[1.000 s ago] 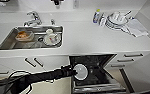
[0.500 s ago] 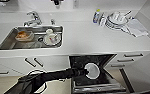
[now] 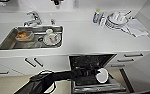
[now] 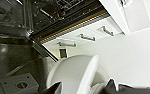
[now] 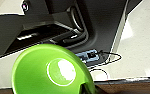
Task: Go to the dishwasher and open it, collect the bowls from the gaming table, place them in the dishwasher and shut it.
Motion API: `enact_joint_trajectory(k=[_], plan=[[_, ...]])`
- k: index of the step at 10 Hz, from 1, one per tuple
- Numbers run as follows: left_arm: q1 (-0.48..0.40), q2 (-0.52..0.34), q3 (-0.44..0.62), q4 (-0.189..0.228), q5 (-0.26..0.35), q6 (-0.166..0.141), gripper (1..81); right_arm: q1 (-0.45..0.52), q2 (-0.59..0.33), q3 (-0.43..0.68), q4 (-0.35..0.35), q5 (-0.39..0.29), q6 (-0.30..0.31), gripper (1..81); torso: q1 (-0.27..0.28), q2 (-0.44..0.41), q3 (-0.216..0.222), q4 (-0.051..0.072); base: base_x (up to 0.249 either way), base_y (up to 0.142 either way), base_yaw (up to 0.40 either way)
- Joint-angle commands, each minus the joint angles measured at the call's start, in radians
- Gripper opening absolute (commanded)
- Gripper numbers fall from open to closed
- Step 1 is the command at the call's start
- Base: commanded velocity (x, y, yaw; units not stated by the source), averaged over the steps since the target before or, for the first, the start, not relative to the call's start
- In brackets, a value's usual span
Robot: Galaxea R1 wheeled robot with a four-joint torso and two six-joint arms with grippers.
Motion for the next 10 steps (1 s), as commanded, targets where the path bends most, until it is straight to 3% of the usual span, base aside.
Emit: enact_joint_trajectory(k=[1, 3, 4, 6, 7, 8, 10], plan=[[-0.086, 0.026, 0.042, 0.03, 0.01, 0.003, 81.1, -0.029, -0.01, -0.001, -0.015, -0.039, 0.003, 1.0, 0.0, 0.0, 0.0, 0.0, 0.0, 0.0, 0.0], [-0.02, -0.105, 0.182, 0.05, 0.011, 0.014, 81.1, -0.033, -0.019, -0.001, -0.015, -0.01, 0.003, 1.0, 0.0, 0.0, 0.0, 0.0, 0.0, 0.0, 0.0], [0.021, -0.205, 0.29, 0.09, 0.024, 0.019, 81.1, -0.033, -0.044, 0.005, -0.012, 0.036, 0.011, 1.0, 0.0, 0.0, 0.0, 0.0, 0.0, 0.0, 0.0], [0.116, -0.476, 0.581, 0.207, 0.106, 0.025, 81.1, -0.015, -0.11, 0.06, -0.026, 0.067, 0.057, 1.0, 0.0, 0.0, 0.0, 0.0, 0.0, 0.0, 0.0], [0.167, -0.558, 0.655, 0.235, 0.108, 0.034, 81.1, 0.003, -0.156, 0.115, -0.023, 0.078, 0.06, 1.0, 0.0, 0.0, 0.0, 0.0, 0.0, 0.0, 0.0], [0.257, -0.679, 0.738, 0.268, 0.106, 0.061, 81.1, 0.026, -0.228, 0.199, -0.023, 0.096, 0.073, 1.0, 0.0, 0.0, 0.0, 0.0, 0.0, 0.0, 0.0], [0.453, -0.777, 0.774, 0.286, 0.106, 0.153, 81.1, 0.091, -0.338, 0.324, -0.015, 0.09, 0.087, 1.0, 0.0, 0.0, 0.0, 0.0, 0.0, 0.0, 0.0]])
